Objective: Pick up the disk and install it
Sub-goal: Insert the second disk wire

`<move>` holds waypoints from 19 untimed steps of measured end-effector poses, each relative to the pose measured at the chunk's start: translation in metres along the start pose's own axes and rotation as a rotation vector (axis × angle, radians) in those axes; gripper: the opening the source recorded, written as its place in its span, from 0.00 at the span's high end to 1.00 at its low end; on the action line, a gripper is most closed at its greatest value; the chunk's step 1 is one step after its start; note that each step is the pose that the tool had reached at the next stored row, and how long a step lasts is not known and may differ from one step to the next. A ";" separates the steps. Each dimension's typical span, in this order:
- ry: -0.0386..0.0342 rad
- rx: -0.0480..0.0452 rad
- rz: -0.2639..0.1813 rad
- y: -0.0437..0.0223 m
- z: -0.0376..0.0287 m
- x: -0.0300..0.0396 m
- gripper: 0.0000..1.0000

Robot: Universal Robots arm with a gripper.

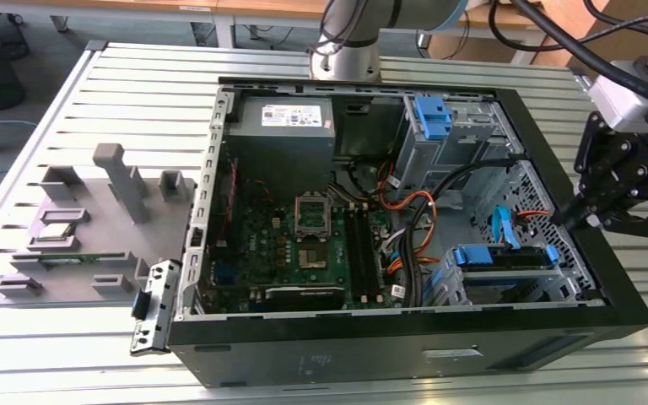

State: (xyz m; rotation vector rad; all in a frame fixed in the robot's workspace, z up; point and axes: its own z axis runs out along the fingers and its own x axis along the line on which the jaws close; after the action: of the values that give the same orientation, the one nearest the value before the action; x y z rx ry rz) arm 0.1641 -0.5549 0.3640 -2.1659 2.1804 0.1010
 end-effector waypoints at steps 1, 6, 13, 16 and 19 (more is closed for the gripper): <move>-0.0001 -0.0002 -0.001 -0.0003 0.0001 -0.0010 0.76; -0.0013 -0.0010 -0.004 -0.0020 0.0009 -0.0037 0.76; -0.0044 -0.0022 -0.010 -0.0037 0.0020 -0.0069 0.76; -0.0056 -0.0030 -0.013 -0.0040 0.0027 -0.0086 0.76; -0.0064 -0.0041 -0.016 -0.0044 0.0034 -0.0104 0.76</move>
State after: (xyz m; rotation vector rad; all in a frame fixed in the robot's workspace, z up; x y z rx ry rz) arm 0.1686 -0.5442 0.3616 -2.1816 2.1611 0.1116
